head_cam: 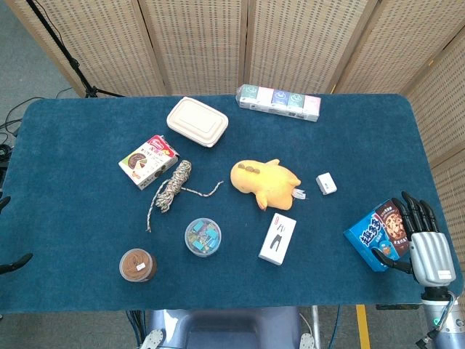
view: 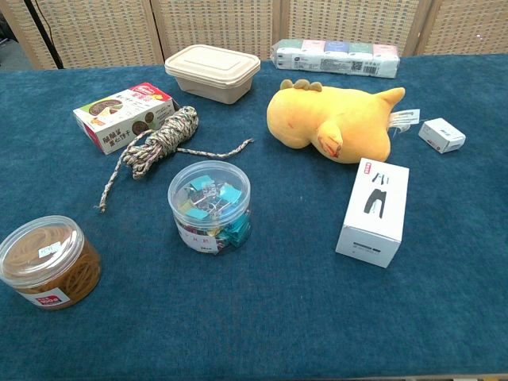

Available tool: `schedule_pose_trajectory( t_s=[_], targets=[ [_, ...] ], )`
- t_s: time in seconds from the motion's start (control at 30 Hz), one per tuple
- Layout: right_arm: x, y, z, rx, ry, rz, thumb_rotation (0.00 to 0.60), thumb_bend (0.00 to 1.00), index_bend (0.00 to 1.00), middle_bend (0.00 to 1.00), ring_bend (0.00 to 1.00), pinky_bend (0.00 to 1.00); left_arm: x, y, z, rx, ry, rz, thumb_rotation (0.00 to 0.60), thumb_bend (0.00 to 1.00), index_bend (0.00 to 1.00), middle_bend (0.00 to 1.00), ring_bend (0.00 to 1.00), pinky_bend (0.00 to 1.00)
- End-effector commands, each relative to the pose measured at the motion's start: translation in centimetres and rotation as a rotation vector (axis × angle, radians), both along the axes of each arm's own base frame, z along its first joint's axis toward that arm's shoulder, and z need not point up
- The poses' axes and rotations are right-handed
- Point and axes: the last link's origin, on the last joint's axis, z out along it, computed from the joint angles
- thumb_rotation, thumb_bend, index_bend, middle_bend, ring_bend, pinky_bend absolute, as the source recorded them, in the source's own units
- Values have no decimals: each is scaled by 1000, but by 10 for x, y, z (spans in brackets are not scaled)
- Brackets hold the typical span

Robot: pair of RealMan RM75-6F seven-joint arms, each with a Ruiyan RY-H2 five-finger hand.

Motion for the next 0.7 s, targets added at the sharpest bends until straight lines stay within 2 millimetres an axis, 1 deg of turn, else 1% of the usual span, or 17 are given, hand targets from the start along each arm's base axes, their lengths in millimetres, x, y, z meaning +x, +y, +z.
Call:
schedule_pose_trajectory(
  t_s=[0.03, 0.27, 0.37, 0.5, 0.57, 0.7],
  targets=[
    [0, -1, -1, 2, 4, -3, 0, 0, 0, 0, 0, 0, 0, 1, 0, -2, 2, 3, 600, 0, 0, 0, 0, 0],
    [-1, -3, -4, 9, 8, -14, 0, 0, 0, 0, 0, 0, 1, 1, 1, -1, -4, 0, 600, 0, 0, 0, 0, 0],
    [4, -12, -7, 2, 20, -4, 0, 0, 0, 0, 0, 0, 0, 0, 5, 11, -16, 3, 600, 0, 0, 0, 0, 0],
    [21, -40, -12, 16, 46, -6, 0, 0, 0, 0, 0, 0, -1, -1, 8, 14, -37, 2, 600, 0, 0, 0, 0, 0],
    [34, -57, -12, 18, 66, -2, 0, 0, 0, 0, 0, 0, -1, -2, 11, 18, -46, -4, 600, 0, 0, 0, 0, 0],
    [57, -84, -16, 26, 109, -2, 0, 0, 0, 0, 0, 0, 1, 0, 15, 28, -52, -24, 600, 0, 0, 0, 0, 0]
  ],
)
